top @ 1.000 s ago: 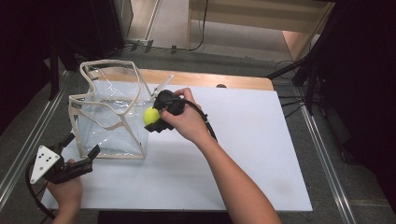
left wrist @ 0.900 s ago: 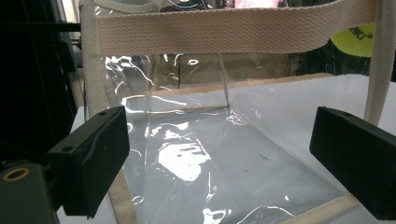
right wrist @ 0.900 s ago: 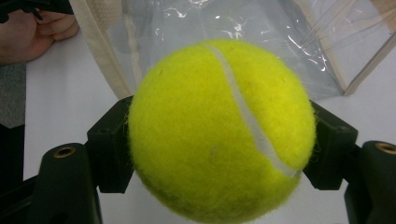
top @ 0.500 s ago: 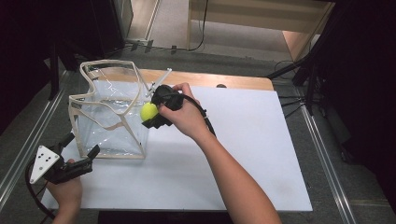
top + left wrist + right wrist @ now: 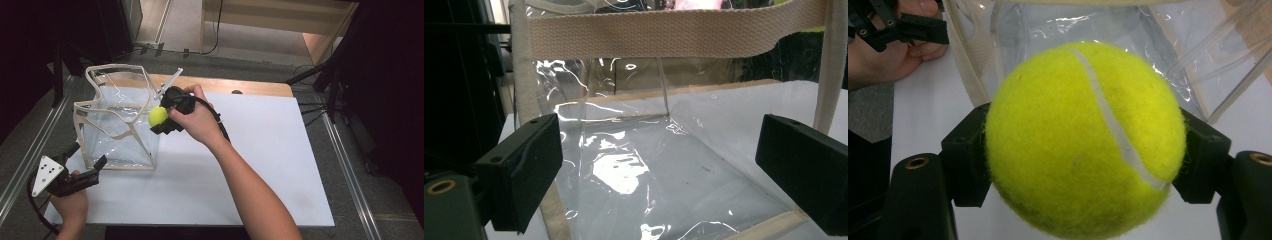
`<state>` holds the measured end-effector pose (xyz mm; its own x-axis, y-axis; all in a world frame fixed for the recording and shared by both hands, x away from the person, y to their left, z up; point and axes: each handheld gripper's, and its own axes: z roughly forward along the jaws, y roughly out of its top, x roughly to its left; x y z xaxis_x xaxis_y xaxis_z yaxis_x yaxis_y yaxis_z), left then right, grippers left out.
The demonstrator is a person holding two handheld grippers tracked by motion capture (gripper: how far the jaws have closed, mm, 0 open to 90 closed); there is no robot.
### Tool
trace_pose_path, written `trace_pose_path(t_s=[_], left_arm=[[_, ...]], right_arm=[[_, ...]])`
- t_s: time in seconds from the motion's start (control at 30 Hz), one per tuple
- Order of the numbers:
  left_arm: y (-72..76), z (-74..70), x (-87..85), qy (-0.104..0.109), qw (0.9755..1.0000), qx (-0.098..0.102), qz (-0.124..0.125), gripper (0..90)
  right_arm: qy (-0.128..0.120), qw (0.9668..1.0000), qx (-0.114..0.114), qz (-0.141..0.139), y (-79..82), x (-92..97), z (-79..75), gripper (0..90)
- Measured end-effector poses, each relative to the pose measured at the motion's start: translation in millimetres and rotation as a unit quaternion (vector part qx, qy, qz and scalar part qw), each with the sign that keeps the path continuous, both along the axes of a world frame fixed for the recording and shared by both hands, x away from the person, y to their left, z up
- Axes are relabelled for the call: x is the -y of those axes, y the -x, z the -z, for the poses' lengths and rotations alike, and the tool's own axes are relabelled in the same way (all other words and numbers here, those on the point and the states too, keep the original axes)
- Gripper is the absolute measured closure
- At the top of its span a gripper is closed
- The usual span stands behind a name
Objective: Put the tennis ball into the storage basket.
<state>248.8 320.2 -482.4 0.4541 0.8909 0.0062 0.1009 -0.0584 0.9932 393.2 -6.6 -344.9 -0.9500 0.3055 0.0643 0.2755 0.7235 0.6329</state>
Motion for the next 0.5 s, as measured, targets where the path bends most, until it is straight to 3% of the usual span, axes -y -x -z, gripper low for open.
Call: trace_pose_path(t_s=[0.5], left_arm=[[-0.4, 0.1, -0.2, 0.003, 1.0, 0.001, 0.001, 5.4]], right_arm=[[-0.009, 0.9999, 0.009, -0.002, -2.5, -1.0, -17.9, 23.7]])
